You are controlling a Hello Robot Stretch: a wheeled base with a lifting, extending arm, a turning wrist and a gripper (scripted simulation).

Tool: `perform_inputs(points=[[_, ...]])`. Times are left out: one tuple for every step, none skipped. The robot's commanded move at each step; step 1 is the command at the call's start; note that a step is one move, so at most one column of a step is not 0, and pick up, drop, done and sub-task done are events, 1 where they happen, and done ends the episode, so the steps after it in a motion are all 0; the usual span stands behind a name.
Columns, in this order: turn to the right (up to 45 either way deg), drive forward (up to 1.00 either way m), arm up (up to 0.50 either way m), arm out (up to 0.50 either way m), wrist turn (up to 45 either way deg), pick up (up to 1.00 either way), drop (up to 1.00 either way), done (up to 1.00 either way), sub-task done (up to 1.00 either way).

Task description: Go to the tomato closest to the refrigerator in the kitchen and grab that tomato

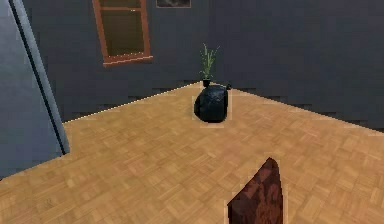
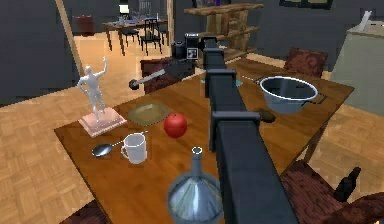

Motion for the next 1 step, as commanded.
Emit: perform_inputs(points=[[0.0, 0.00, 0.00, 0.00, 30.0, 0.00, 0.00, 0.00, 0.00]])
